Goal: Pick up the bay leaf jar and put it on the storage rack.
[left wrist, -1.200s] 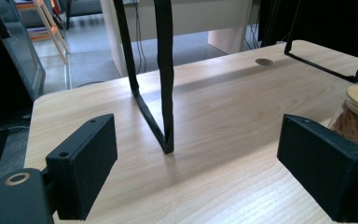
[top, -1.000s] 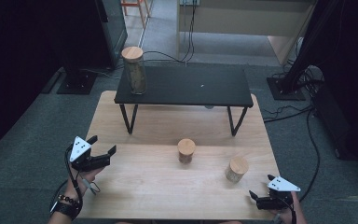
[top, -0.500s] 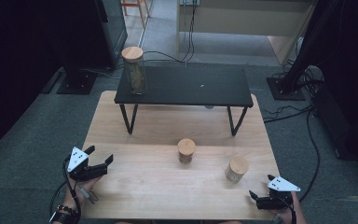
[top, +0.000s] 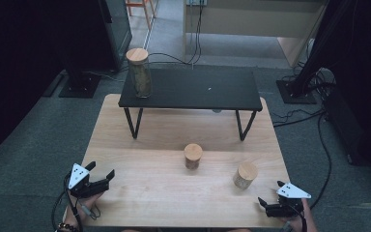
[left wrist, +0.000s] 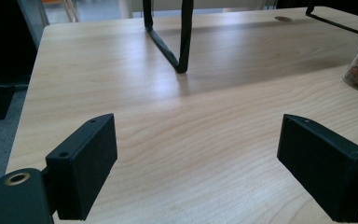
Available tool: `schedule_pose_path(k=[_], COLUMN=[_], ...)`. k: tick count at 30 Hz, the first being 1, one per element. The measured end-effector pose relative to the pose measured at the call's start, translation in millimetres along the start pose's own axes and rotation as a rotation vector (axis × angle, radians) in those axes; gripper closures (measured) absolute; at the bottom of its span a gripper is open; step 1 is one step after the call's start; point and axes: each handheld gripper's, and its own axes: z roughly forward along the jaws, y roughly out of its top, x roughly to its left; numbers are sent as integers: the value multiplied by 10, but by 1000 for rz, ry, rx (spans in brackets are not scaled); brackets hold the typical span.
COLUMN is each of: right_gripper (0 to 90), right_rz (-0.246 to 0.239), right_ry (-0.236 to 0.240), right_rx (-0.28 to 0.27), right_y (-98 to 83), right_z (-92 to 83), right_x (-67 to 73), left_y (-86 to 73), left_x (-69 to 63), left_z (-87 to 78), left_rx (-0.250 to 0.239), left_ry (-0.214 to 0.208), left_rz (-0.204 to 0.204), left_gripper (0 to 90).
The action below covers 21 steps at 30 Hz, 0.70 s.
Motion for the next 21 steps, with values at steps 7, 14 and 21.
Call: schedule_pose_path(k=[7, 14, 21], right_gripper=[0, 0, 0], right_rz=[-1, 0, -2], right_ry=[-2, -3, -5], right_rx=[-1, 1, 4], right_y=[0, 5, 10], right_z=[2, 4, 9], right_x=[3, 0, 3], left_y=[-49, -134, -170], left_x=[-9, -10, 85], left_z=[-35, -60, -83], left_rx=[-5, -30, -46], left_ry=[8, 2, -22], left_rz=[-7, -6, -62], left_gripper=[121, 121, 121])
